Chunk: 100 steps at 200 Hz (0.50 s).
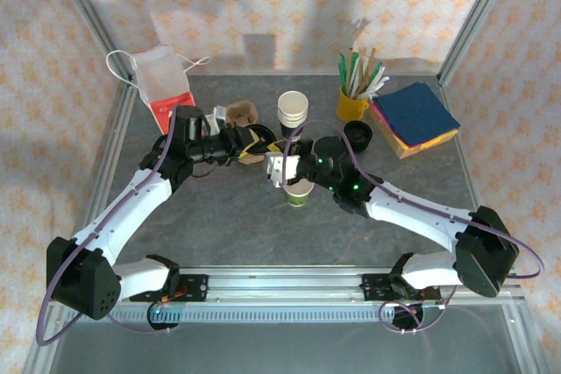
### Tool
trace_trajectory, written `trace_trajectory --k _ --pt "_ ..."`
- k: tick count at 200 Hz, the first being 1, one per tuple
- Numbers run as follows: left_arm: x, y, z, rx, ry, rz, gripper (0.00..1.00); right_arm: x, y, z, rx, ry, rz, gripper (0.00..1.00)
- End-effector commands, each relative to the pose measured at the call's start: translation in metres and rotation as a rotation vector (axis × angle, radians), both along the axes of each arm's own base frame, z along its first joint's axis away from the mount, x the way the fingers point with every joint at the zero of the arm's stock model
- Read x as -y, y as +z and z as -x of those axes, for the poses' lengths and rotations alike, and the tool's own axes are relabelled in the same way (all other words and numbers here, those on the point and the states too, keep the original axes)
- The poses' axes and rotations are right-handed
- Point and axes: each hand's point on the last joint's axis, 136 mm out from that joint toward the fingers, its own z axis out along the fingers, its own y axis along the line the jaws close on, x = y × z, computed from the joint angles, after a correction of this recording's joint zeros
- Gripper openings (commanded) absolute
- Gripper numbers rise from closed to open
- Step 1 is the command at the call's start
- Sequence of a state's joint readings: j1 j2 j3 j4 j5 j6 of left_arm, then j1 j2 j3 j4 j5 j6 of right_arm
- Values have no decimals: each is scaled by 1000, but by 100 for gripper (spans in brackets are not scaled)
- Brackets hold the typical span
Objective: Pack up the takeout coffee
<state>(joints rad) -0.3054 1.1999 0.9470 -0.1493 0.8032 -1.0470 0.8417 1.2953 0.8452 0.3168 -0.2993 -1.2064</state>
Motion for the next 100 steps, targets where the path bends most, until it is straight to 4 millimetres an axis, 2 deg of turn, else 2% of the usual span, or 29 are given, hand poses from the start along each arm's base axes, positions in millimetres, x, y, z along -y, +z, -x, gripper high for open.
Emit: trace_trajectory --k 1,20,38,70,85,100 --pt "9 9 7 4 -54 35 25 2 30 1 5 -29 -82 6" --pt "4 17 4 42 -28 39 43 5 32 1 -58 -48 -111 1" --pt "-13 23 -5 85 43 7 55 8 35 3 -132 -70 -156 0" --pt "-68 40 -17 199 263 -214 69 23 48 -1 -343 -201 -294 0" --pt "-91 54 -17 282 356 -314 70 28 51 -1 -477 -261 -347 0" --pt "-104 66 -15 354 409 -366 71 33 55 -2 -628 -324 -421 0"
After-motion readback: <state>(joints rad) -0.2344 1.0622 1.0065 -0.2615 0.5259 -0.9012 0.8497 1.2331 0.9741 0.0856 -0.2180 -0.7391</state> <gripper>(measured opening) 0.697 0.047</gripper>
